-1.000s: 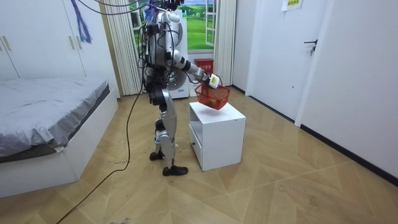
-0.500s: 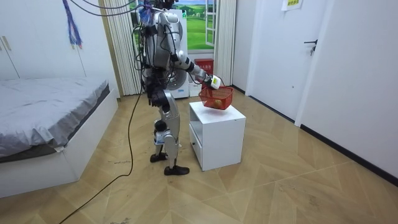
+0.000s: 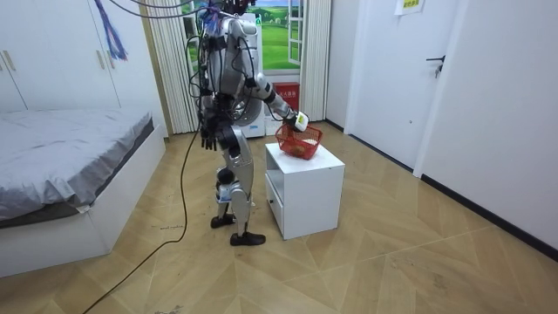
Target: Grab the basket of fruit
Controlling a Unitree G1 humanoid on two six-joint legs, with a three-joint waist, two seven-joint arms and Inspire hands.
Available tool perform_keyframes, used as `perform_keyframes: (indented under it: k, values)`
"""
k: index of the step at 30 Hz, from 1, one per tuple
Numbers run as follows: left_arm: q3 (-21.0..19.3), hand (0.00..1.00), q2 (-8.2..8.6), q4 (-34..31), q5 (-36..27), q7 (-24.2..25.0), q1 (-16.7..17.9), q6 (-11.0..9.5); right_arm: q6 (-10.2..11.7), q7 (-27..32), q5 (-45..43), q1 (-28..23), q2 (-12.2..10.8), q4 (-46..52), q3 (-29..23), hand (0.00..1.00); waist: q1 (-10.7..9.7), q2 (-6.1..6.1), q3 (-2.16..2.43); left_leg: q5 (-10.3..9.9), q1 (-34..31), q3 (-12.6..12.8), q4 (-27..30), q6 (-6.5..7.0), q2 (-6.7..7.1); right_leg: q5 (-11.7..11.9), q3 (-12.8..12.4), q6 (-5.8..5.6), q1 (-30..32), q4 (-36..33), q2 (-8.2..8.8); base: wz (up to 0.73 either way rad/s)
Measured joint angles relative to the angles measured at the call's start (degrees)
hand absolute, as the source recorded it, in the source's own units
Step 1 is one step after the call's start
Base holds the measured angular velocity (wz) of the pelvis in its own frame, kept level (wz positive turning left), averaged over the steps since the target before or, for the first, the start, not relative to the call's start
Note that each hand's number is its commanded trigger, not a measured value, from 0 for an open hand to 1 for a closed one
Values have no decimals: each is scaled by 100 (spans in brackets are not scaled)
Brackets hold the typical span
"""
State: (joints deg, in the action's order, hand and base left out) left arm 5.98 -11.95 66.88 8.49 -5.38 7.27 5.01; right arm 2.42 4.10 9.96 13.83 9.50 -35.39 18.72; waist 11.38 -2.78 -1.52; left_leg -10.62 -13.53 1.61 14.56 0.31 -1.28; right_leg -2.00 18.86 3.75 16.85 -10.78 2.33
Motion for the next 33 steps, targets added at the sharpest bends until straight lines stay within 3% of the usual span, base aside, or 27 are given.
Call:
perform_keyframes:
  k: [3, 4, 5, 6, 7, 8, 19, 33]
  values:
    - [0, 0, 0, 1, 0, 32, 0, 0, 0, 12, 46, 58, -38, -29, 1, 100, 4, 8, 0, -1, -88, 14, 14, 1, -1, 0, 11, 0, 60, 0, 5, 1]
    - [1, 0, 0, 1, 0, 46, -2, -1, 1, 13, 57, 74, -39, -37, 1, 84, 3, 11, 1, -1, -88, 14, 15, 1, -2, 0, 17, 0, 69, 0, 6, 5]
    - [0, 0, 0, 2, 1, 77, -9, 0, 7, 19, 107, 100, -41, -104, 1, 76, 2, 18, 1, 0, -91, 13, 16, 2, -5, 0, 31, 0, 71, 0, 8, 5]
    - [0, 0, 0, 2, 0, 94, -10, -5, 8, 28, 110, 132, -49, -205, 1, 50, 4, 22, 2, 0, -92, 14, 15, 2, -7, -1, 32, -1, 70, -2, 8, 4]
    - [3, 0, 0, 3, 0, 100, -10, -8, 8, 37, 109, 139, -49, -234, 1, 11, 4, 25, 1, 0, -93, 14, 15, 2, -7, -1, 33, -2, 70, -1, 7, 0]
    - [33, 0, -2, 7, 0, 104, -10, -7, 8, 70, 108, 139, -49, -276, 1, 2, 2, 30, 0, 0, -95, 14, 14, 2, -7, -2, 34, -3, 71, -2, 7, 0]
    - [102, 0, 4, -6, -2, 80, -27, -6, 124, 240, 51, 161, -91, -877, 35, 0, 12, 70, -2, -3, -125, 13, 20, 5, -7, -20, 88, -13, 75, -2, 21, 1]
    - [102, 0, 5, -126, -1, -25, -32, -99, 141, 347, 97, 107, -93, -899, 264, 0, 8, 55, 14, -2, -181, 21, 7, 6, -8, -23, 87, -12, 151, -9, 23, 0]
